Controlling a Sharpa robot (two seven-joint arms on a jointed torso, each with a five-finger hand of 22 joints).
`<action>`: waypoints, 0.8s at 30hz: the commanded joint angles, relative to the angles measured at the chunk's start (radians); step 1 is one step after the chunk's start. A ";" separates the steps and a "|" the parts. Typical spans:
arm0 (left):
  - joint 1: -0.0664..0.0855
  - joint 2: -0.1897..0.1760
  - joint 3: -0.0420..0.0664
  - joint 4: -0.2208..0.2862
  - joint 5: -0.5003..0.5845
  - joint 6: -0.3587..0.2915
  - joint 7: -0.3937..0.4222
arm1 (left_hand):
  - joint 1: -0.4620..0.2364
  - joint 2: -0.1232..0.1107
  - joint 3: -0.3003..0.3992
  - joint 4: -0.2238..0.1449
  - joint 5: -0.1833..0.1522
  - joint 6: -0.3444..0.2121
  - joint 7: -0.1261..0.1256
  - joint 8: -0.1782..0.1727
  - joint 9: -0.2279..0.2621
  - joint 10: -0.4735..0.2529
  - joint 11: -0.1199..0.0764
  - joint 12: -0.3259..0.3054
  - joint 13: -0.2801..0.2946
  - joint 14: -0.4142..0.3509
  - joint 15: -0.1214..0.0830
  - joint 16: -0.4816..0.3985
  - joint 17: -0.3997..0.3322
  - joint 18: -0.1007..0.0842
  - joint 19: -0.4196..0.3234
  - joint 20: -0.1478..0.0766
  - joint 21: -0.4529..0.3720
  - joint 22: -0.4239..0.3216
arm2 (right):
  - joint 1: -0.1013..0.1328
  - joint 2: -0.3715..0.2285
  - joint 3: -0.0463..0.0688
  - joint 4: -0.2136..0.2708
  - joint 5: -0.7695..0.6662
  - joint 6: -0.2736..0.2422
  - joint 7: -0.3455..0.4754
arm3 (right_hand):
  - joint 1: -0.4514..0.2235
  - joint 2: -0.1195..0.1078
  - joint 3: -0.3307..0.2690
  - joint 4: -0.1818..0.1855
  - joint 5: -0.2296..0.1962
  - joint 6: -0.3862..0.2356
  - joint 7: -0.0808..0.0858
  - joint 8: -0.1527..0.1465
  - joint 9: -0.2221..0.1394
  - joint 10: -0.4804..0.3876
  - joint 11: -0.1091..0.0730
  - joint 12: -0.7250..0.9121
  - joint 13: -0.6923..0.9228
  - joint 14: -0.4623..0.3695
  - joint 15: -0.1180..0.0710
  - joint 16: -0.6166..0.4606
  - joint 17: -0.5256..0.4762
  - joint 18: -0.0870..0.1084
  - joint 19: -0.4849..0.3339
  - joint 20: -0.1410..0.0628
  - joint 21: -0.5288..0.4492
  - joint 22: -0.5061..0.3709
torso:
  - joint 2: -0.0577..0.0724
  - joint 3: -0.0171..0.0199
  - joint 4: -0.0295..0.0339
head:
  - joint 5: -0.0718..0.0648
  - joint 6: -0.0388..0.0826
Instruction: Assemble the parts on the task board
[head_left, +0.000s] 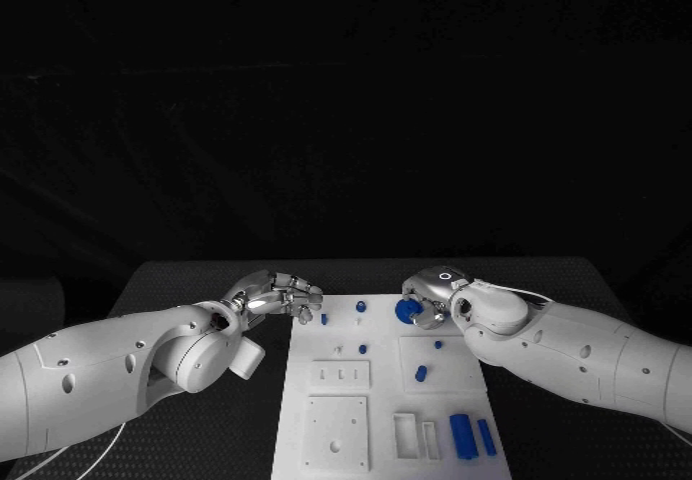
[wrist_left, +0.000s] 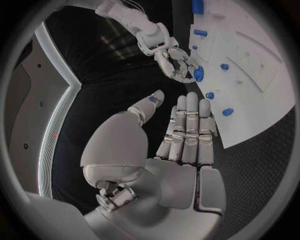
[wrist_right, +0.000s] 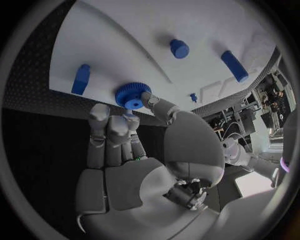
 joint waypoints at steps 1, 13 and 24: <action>0.001 0.000 0.001 0.003 -0.002 0.009 0.006 | -0.005 0.001 0.006 -0.001 0.003 -0.002 0.006 -0.005 0.002 -0.002 0.002 -0.007 0.001 -0.009 0.000 -0.006 0.001 0.016 -0.010 0.000 0.005 0.021 | 0.001 -0.006 0.002 0.018 -0.048 -0.026 -0.028 | -0.007 0.000 0.006 0.002 -0.002 0.158 -0.001 0.003 0.001 -0.007 -0.012 -0.002 0.000 0.000 -0.006 -0.005 0.001 0.021 -0.004 0.001 0.005 0.015 | 0.001 -0.0005 0.0007 | 0.000 0.001; 0.001 0.002 0.001 0.003 -0.002 0.006 0.007 | -0.005 0.001 0.007 -0.002 0.003 -0.002 0.006 -0.005 0.002 -0.002 0.002 -0.007 0.001 -0.008 0.000 -0.006 0.002 0.017 -0.010 0.000 0.006 0.021 | 0.014 -0.007 0.009 0.129 -0.134 -0.074 -0.059 | -0.002 -0.020 0.026 0.009 -0.002 0.164 -0.004 0.002 0.001 0.000 -0.015 -0.006 0.000 0.002 -0.009 -0.009 0.007 0.021 -0.001 -0.002 0.008 0.014 | 0.000 0.0003 0.0011 | 0.001 0.007; 0.001 0.006 0.001 0.002 -0.003 0.004 0.006 | -0.006 0.001 0.007 -0.002 0.004 -0.002 0.006 -0.005 0.002 -0.002 0.002 -0.007 0.001 -0.008 0.000 -0.006 0.003 0.017 -0.010 0.000 0.006 0.021 | 0.010 0.063 0.009 0.156 -0.172 -0.075 -0.070 | -0.002 -0.039 0.038 0.018 -0.002 0.165 -0.004 0.000 0.001 0.003 -0.016 -0.010 0.000 0.004 -0.010 -0.012 0.011 0.021 0.002 -0.004 0.009 0.013 | 0.001 -0.0001 0.0023 | 0.003 0.013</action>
